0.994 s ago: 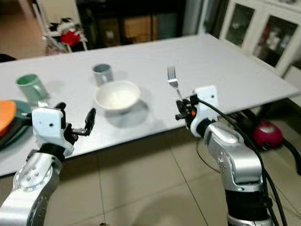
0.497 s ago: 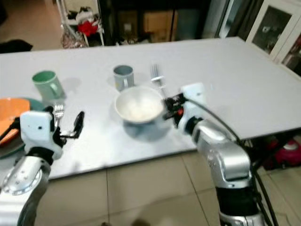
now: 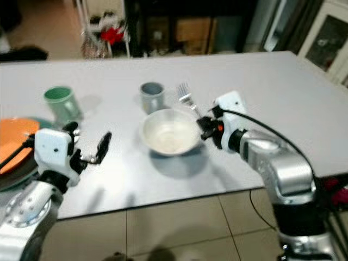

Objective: Setting the table

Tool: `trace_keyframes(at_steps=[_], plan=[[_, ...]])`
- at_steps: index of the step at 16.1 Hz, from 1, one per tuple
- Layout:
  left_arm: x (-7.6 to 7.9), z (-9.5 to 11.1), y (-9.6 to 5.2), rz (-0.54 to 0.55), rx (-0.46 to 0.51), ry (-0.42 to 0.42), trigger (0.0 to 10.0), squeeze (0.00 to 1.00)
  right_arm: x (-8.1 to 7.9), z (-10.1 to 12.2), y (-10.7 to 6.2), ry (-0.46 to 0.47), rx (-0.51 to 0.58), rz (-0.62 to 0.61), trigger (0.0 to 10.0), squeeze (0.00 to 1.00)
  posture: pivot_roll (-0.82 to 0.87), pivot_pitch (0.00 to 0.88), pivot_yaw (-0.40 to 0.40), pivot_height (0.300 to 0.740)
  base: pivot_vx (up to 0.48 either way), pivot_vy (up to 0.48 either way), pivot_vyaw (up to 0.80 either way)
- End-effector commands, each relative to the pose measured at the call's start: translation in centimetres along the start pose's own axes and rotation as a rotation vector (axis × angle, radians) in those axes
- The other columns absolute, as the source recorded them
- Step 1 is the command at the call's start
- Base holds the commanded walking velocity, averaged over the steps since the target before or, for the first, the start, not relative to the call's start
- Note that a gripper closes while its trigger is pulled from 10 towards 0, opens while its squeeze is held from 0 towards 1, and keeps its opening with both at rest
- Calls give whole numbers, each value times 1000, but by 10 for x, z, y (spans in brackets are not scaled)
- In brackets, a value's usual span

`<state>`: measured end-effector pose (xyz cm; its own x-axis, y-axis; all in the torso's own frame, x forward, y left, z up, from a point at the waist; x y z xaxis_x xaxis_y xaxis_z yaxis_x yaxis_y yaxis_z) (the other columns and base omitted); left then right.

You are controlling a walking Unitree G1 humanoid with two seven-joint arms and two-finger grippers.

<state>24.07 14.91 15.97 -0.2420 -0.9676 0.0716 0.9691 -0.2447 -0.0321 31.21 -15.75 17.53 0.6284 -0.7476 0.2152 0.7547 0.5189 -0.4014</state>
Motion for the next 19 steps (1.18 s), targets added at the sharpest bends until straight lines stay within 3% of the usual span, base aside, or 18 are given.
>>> trace_keyframes(at_steps=[1, 4, 9, 14, 19], plan=[[14, 4, 0, -97, -1, -9, 10000, 0, -1, 6, -5, -18, -12, 51, 10000, 0, -67, 37, 4, 740, 0, 0, 0], [25, 6, 4, -272, -65, 32, 10000, 0, 0, 11, -8, -83, -112, 147, 10000, 0, -78, 31, 15, 740, 0, 0, 0], [42, 4, 5, -460, -141, 60, 10000, 0, 16, 8, 5, -101, -340, 113, 10000, 0, -90, 25, 20, 740, 0, 0, 0], [48, -4, 3, -522, -227, 73, 10000, 0, 23, 11, 21, -139, -394, 142, 10000, 0, -88, 19, 19, 740, 0, 0, 0], [49, -4, 1, -531, -236, 72, 10000, 0, 20, 14, 38, -153, -411, 190, 10000, 0, -78, 19, 14, 740, 0, 0, 0]])
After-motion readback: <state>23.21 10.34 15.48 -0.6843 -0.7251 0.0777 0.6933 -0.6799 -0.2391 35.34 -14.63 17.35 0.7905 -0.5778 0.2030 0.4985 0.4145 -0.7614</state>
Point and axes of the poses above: a point about 5 cm out from each wrist's last joint towards the gripper, its own y axis pointing out of the wrist towards the gripper, its own z axis along the axis of the wrist's last joint, x = y × z, the point moved 2 cm from there along y, pointing out of the wrist towards the gripper, and after that the axes turned 13 degrees about -y, right-handed, at the moved point
